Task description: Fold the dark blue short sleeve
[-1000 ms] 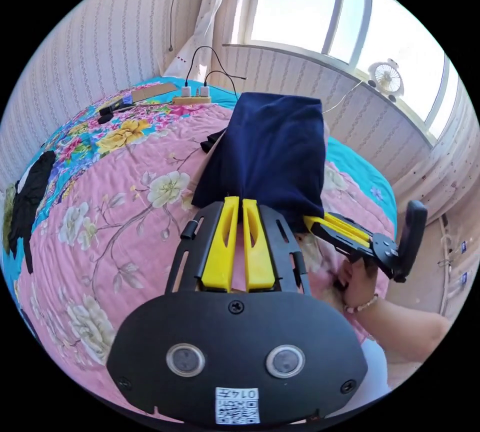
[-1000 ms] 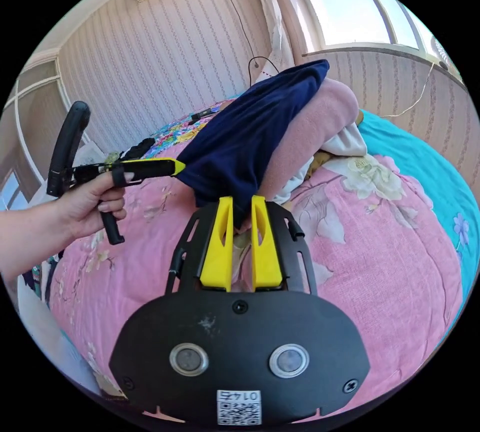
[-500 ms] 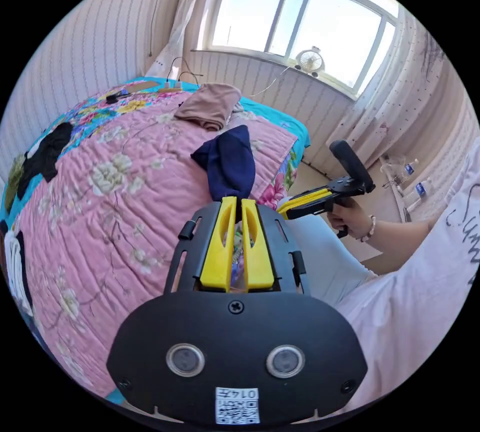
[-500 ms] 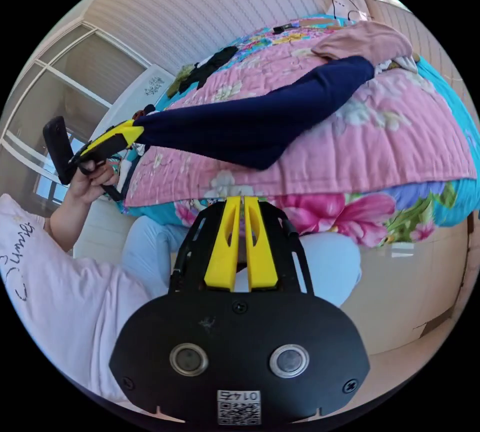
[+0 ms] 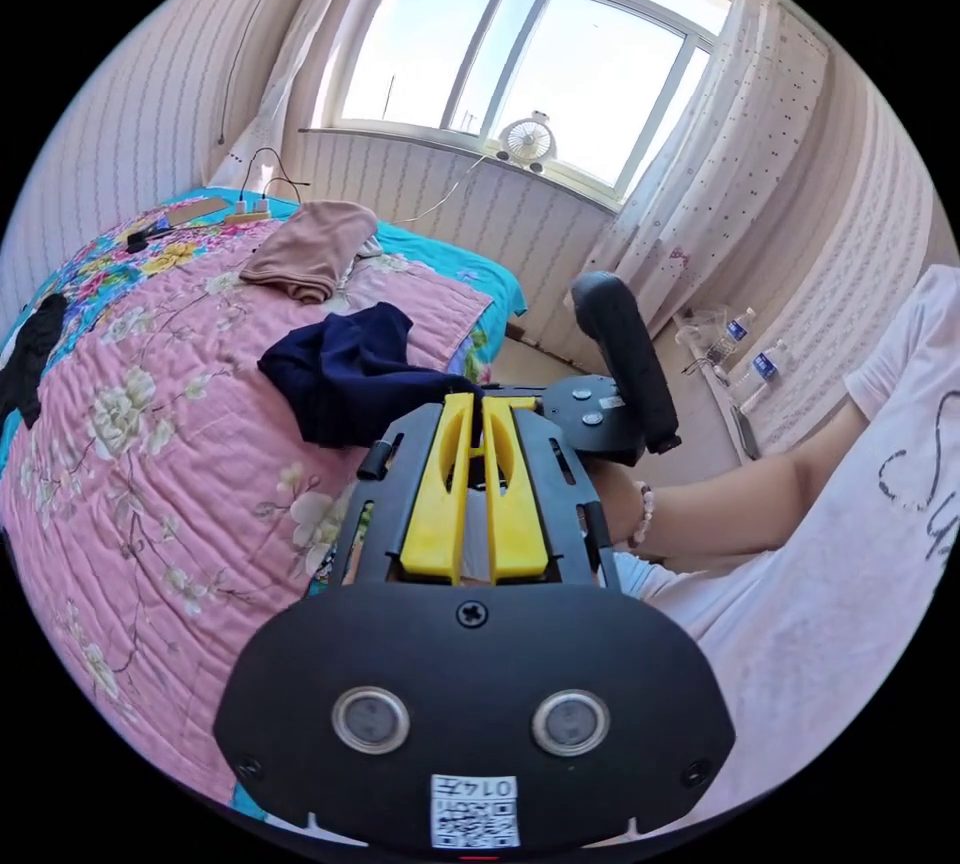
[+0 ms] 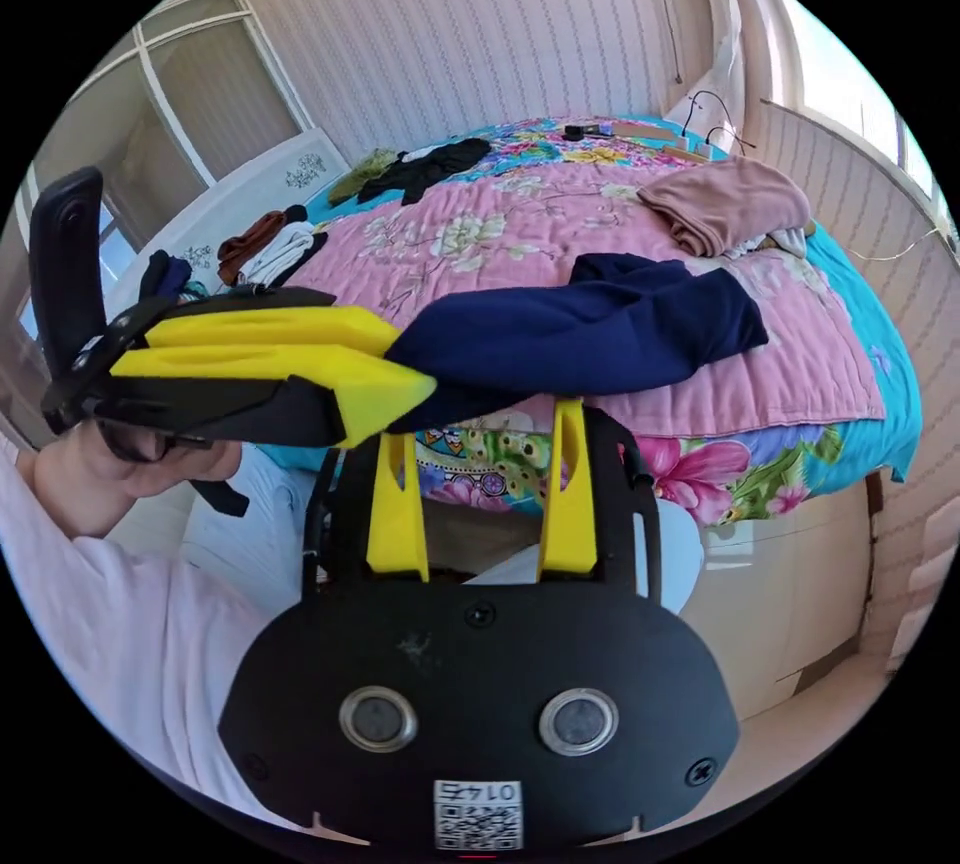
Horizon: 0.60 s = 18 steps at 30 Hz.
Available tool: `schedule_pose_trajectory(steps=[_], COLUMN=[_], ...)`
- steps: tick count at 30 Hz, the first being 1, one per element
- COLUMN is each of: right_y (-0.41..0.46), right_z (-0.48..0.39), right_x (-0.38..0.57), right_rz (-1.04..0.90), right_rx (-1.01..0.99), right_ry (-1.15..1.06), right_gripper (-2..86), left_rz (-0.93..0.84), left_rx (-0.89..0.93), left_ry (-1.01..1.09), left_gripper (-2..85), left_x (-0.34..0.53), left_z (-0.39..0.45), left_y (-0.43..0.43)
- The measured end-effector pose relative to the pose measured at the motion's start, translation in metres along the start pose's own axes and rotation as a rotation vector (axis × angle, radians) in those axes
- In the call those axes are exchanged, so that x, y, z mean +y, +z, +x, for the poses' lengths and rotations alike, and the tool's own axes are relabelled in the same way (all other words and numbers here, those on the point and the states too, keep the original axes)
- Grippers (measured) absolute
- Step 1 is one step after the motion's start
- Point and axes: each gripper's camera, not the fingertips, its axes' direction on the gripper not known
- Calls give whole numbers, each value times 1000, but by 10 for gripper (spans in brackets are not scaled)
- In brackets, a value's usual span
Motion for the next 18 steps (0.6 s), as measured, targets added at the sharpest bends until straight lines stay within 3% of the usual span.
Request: schedule_pose_trajectory(steps=[3, 6, 11, 15, 18], right_y=[-29, -42, -70, -85, -87], right_z=[37, 79, 145, 171, 174], right_x=[13, 28, 63, 79, 80], right_rz=[159, 171, 191, 163, 131], right_rx=[-137, -178, -225, -250, -247], right_ry=[107, 237, 415, 461, 455], right_gripper=[40, 15, -2, -5, -6], left_rz=[48, 49, -75, -170, -225], left_rx=[-10, -33, -378, -212, -270], left_ry=[9, -33, -167, -453, -492], left_gripper=[-8, -8, 14, 81, 79], left_x=[-6, -3, 20, 20, 6], left_z=[1, -14, -83, -150, -178], left_y=[-7, -18, -11, 22, 45])
